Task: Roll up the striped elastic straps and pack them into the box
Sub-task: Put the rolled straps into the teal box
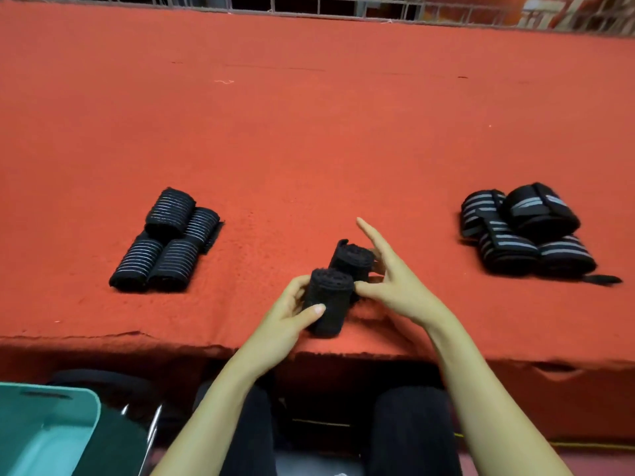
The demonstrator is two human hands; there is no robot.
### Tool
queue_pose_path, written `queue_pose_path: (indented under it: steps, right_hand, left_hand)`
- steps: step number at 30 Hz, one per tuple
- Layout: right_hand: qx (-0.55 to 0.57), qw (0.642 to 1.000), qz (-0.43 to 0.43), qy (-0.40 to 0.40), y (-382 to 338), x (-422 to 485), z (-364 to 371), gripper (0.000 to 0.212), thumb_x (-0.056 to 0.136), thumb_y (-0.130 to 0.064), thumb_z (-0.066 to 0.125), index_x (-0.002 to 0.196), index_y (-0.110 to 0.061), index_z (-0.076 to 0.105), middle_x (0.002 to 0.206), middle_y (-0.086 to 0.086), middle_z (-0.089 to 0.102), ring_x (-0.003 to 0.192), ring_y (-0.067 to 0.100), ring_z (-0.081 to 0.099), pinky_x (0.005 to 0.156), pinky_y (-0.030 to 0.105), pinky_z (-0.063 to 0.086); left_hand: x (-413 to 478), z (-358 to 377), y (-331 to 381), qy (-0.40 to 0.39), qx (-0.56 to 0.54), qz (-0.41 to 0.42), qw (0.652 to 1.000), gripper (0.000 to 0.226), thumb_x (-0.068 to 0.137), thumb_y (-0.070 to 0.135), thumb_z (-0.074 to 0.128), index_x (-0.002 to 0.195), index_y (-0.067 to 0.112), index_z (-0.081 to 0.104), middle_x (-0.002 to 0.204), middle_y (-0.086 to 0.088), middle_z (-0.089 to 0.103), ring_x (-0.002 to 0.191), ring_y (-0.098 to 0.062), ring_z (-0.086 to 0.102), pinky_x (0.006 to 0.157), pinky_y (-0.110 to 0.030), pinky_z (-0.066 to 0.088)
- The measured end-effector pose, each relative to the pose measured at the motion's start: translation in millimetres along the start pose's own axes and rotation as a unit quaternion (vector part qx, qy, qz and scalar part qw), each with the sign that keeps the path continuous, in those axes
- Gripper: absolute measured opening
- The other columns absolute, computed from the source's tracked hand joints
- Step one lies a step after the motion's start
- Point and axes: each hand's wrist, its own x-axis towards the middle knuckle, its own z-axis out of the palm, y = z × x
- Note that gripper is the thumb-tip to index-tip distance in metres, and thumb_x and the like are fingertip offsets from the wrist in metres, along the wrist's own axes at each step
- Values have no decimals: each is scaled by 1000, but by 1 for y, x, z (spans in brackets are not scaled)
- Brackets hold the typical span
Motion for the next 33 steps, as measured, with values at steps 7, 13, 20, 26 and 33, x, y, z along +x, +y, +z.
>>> queue_pose_path:
  steps: [7, 13, 20, 26, 33]
  right_hand:
    - [-194, 974, -55, -100, -2, 13, -37, 81, 71, 5, 62, 135, -41, 42, 134, -5, 51, 121, 8, 48, 93, 20, 45]
    - [-231, 966, -68, -97, 5, 28, -36, 54, 69, -3, 73, 118, -17, 54, 110, 1, 55, 97, 12, 50, 82, 17, 38]
    - [-111, 992, -23, -56, 10, 20, -23, 55, 75, -3, 75, 116, -32, 55, 115, -8, 62, 108, 9, 57, 96, 32, 47]
    - [-88, 995, -36, -24, -18, 27, 26, 48, 77, -7, 76, 116, -27, 56, 112, -7, 64, 104, 7, 59, 97, 26, 44]
    - [-16, 979, -43, -201, -81, 49, 164, 45, 80, -7, 73, 121, -15, 56, 106, -6, 64, 93, -1, 58, 91, 18, 44]
  left_hand:
    - [22, -3, 11, -89, 86, -30, 992, 35, 94, 7, 50, 128, 14, 45, 128, -3, 56, 117, -3, 52, 99, -17, 38]
    - [26, -6, 13, -68, 94, -51, 992, 38, 95, 2, 47, 132, 8, 42, 134, -8, 53, 122, -9, 50, 106, -23, 37]
    - [19, -16, 12, -12, 46, -67, 997, 35, 95, 4, 50, 129, 10, 45, 131, -10, 55, 112, -15, 57, 101, -30, 43]
    - [-23, -64, 23, 155, -69, -68, 983, 27, 93, 3, 51, 118, 11, 45, 120, -7, 59, 108, -18, 61, 95, -43, 49]
    - [-128, -158, 38, 306, -73, -107, 943, 19, 91, 1, 50, 100, 18, 48, 86, 2, 68, 72, -9, 67, 69, -30, 56]
